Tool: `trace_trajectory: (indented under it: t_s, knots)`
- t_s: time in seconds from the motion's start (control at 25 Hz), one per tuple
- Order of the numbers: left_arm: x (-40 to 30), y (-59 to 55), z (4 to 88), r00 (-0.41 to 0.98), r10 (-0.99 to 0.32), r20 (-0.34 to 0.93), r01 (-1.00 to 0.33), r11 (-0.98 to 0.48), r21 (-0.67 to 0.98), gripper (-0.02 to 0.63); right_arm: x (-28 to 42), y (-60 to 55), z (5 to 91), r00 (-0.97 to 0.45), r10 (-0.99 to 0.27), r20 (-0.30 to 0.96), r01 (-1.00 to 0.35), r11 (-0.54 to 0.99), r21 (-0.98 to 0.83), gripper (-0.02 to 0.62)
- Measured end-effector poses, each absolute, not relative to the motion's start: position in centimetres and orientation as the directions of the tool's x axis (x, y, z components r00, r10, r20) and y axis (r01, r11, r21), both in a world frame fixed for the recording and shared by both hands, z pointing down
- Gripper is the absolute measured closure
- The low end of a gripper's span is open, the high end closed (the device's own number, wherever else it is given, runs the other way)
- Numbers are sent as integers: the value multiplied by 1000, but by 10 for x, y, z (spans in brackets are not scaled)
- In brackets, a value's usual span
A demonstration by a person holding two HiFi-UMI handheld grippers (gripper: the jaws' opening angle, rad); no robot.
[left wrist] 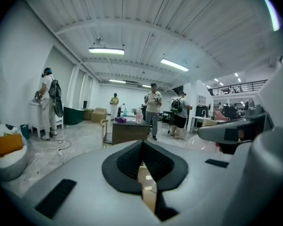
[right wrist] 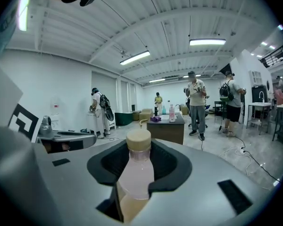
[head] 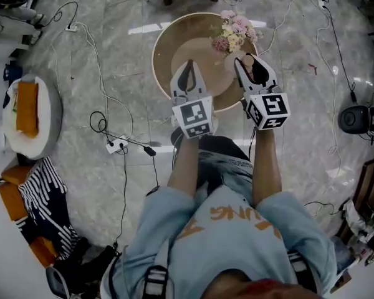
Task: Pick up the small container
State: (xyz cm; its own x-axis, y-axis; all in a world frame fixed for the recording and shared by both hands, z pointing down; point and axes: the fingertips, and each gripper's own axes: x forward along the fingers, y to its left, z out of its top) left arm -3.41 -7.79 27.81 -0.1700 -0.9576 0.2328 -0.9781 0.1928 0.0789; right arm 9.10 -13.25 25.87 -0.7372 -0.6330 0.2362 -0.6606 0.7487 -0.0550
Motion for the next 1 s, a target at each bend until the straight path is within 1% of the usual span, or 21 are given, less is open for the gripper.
trace_trajectory:
  t_s: [0.2,0.48,0.68,1.0]
  knots:
    - [-22,-84,234,-124,-979,160,-989,135,56,583,113,-128,211,-730,-663,163,-676,736,-31,445]
    - [-16,-93,184,-84,-994,76,-996,85,10,583,123,-131,176,-730,-677,93,-681,732,-24,445]
    - [-5,-100,164,-40,-998,44,-999,40,-2,583,125,-135,158,-731,-682,40,-683,730,-37,445]
    - [-5,-102,149,-34,-999,20,-999,33,-27,583,128,-140,149,-726,-688,16,-688,725,-27,445]
